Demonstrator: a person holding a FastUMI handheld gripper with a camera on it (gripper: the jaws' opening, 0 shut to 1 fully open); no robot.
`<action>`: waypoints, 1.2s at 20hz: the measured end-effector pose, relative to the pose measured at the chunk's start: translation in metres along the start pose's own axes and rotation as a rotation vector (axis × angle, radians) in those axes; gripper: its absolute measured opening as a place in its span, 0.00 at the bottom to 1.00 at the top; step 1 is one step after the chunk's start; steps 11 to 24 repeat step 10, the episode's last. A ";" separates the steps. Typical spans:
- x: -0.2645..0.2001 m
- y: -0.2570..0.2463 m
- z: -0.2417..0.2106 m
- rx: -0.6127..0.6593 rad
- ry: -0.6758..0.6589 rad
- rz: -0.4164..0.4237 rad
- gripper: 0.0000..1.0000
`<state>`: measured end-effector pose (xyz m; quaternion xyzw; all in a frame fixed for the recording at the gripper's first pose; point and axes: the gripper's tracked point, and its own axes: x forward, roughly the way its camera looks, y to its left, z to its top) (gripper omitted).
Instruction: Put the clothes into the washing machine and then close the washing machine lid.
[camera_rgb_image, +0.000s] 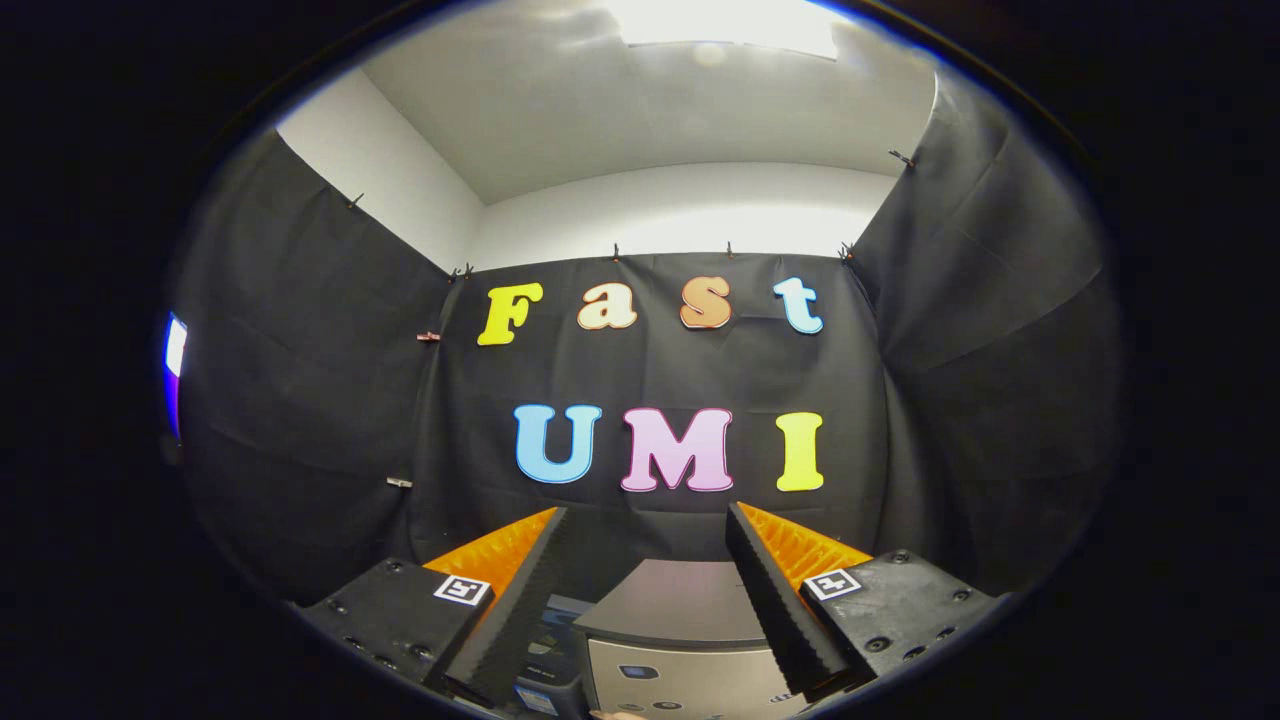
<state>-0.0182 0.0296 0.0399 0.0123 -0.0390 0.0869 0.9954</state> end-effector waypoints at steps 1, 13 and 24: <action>-0.001 0.001 0.000 0.002 0.000 0.000 0.98; 0.000 0.007 0.001 -0.002 0.004 0.002 0.98; 0.000 0.007 0.001 -0.002 0.004 0.002 0.98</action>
